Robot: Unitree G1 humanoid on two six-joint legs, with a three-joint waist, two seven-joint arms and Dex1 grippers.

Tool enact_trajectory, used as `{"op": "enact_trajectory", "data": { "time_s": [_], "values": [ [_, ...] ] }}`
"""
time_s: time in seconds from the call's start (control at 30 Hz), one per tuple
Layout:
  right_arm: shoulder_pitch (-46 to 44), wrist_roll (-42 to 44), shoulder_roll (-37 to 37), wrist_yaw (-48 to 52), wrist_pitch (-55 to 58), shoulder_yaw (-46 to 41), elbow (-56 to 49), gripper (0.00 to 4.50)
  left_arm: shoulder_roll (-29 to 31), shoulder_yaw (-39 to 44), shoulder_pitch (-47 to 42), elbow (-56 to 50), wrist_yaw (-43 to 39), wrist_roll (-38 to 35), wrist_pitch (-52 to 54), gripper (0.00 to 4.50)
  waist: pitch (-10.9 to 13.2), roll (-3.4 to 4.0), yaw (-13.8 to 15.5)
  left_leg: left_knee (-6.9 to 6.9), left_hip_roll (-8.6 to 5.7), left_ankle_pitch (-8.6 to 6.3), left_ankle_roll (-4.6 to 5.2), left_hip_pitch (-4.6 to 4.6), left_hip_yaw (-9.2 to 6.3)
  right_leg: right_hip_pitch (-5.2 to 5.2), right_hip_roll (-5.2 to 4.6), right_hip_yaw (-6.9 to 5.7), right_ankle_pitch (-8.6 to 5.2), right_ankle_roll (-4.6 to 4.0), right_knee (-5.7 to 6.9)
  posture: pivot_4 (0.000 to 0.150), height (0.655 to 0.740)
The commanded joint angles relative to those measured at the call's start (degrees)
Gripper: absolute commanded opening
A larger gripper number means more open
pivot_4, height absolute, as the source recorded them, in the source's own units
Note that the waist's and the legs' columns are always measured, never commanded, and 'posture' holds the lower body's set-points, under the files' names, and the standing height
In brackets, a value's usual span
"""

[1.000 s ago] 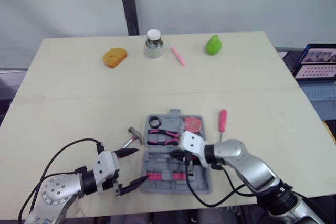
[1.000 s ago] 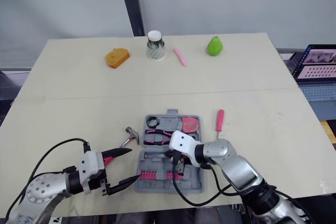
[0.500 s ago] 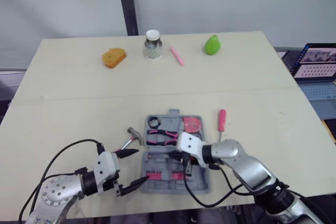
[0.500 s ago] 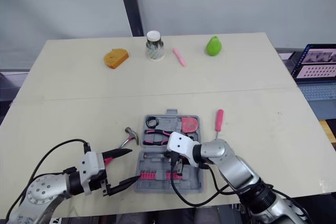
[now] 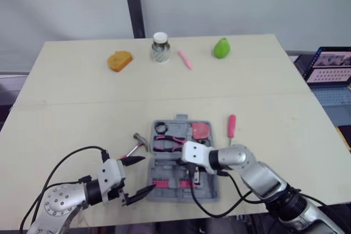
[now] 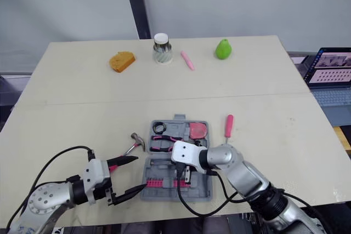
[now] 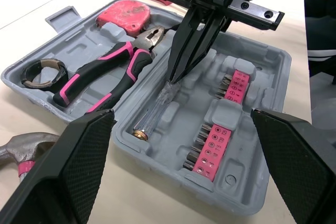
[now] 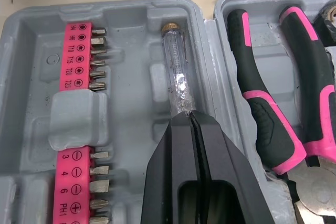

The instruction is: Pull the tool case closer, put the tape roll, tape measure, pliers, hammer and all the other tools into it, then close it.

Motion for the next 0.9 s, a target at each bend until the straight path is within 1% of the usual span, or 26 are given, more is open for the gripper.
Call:
{"op": "enact_trajectory", "data": {
  "time_s": [0.03, 0.33, 0.67, 0.77, 0.83, 0.9],
  "values": [
    [1.19, -3.62, -1.92, 0.86, 4.35, 3.52, 4.25, 0.05, -0.35, -0.25, 0.18, -2.19, 0.25, -0.6, -0.08, 4.5, -0.08, 0.02, 0.02, 0.01, 0.0, 0.0, 0.0, 0.0, 0.0, 0.0, 0.0, 0.0, 0.0, 0.0, 0.0, 0.15, 0.74],
    [0.97, -4.87, -2.94, 2.28, 8.15, 6.83, 4.24, 0.05, -0.32, -0.48, -0.15, -2.02, 0.2, -0.7, 0.07, 4.5, -0.89, 0.0, 0.12, -0.01, 0.0, 0.0, 0.0, 0.03, -0.02, 0.04, 0.0, -0.01, -0.01, -0.02, -0.01, 0.15, 0.74],
    [1.69, -5.97, -3.34, 3.23, 9.24, 9.07, 3.73, 0.05, -0.35, -0.46, -0.1, -2.04, 0.23, -0.69, 0.14, 4.5, -1.23, -0.04, 0.17, -0.04, 0.0, -0.02, 0.01, 0.04, -0.04, 0.09, 0.0, -0.03, -0.01, -0.03, -0.13, 0.15, 0.74],
    [1.75, -5.4, -2.35, 2.59, 8.26, 8.18, 3.81, 0.05, -0.36, -0.5, -0.09, -2.01, 0.23, -0.62, 0.05, 4.5, -1.24, -0.06, 0.17, -0.04, 0.0, -0.02, 0.01, 0.04, -0.05, 0.1, 0.0, -0.03, -0.01, -0.03, -0.15, 0.15, 0.74],
    [1.78, -2.42, -0.37, 1.88, 6.5, 4.48, 2.92, 0.05, -0.34, -0.5, -0.47, -1.69, 0.15, -0.61, 0.01, 4.5, -1.24, -0.07, 0.16, -0.04, 0.0, -0.02, 0.01, 0.04, -0.04, 0.1, 0.0, -0.03, -0.01, -0.03, -0.15, 0.15, 0.74],
    [1.6, -1.56, -0.5, 2.31, 2.91, 2.39, 2.38, 0.05, -0.35, -0.56, -1.18, -1.07, 0.05, -0.58, -0.06, 4.5, -1.2, -0.02, 0.18, -0.05, 0.0, -0.02, 0.01, 0.01, -0.05, 0.08, 0.01, -0.04, -0.02, -0.03, -0.16, 0.15, 0.74]
  ]
}}
